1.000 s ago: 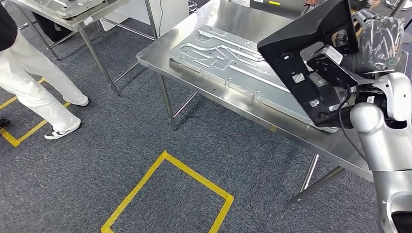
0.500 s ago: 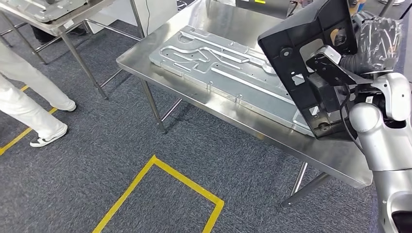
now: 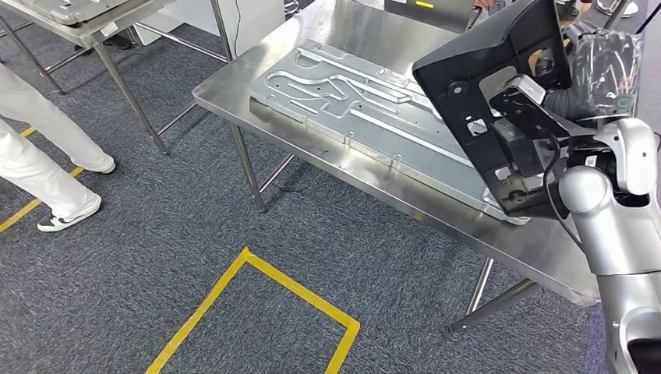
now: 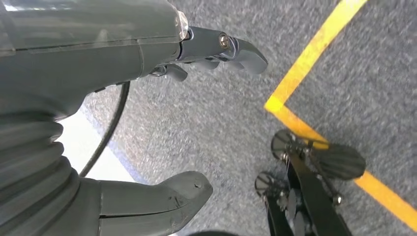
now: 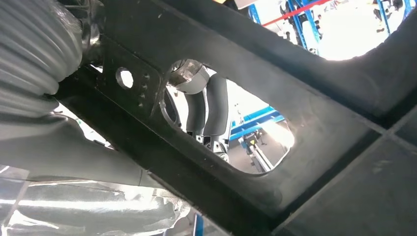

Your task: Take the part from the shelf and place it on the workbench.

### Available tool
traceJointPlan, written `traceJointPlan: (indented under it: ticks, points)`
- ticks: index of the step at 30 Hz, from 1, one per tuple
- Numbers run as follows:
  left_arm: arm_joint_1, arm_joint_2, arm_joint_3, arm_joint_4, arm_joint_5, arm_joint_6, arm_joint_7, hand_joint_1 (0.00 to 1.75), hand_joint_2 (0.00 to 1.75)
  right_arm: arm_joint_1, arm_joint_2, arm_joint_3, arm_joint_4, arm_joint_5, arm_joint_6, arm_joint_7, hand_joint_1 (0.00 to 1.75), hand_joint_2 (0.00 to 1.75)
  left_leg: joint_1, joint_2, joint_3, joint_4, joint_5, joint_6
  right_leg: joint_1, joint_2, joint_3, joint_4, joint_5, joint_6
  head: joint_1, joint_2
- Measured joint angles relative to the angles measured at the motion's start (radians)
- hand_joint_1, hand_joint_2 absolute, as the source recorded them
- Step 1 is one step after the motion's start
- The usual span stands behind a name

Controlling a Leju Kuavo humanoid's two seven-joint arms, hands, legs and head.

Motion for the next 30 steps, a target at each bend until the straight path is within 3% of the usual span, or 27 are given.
traceJointPlan:
  ticks: [8,17,30]
  points:
    - [0.0,-0.004,0.0,0.0,0.003,-0.013,-0.011,0.0,1.75,-0.048,0.0,0.016,0.005,0.016,0.011,0.005,1.75,1.75,-0.001,0.0,-0.001,0.0,0.003,0.006,-0.001,0.0,0.001,-0.004,0.006,0.007,0.0,0.0]
    - [-0.013,-0.029,0.0,0.0,0.019,-0.033,-0.029,0.0,1.75,-0.274,0.001,0.089,0.037,0.024,0.106,0.074,1.75,1.75,-0.001,-0.001,-0.002,0.001,0.006,0.01,0.0,-0.002,0.001,-0.004,0.008,0.01,0.0,0.0]
    - [-0.015,-0.036,0.0,0.0,0.028,-0.037,-0.027,0.0,1.75,-0.356,0.01,0.124,0.097,0.026,0.113,0.077,1.75,1.75,-0.003,-0.001,-0.003,0.004,0.004,0.013,-0.003,-0.002,0.001,-0.006,0.009,0.013,-0.001,0.0]
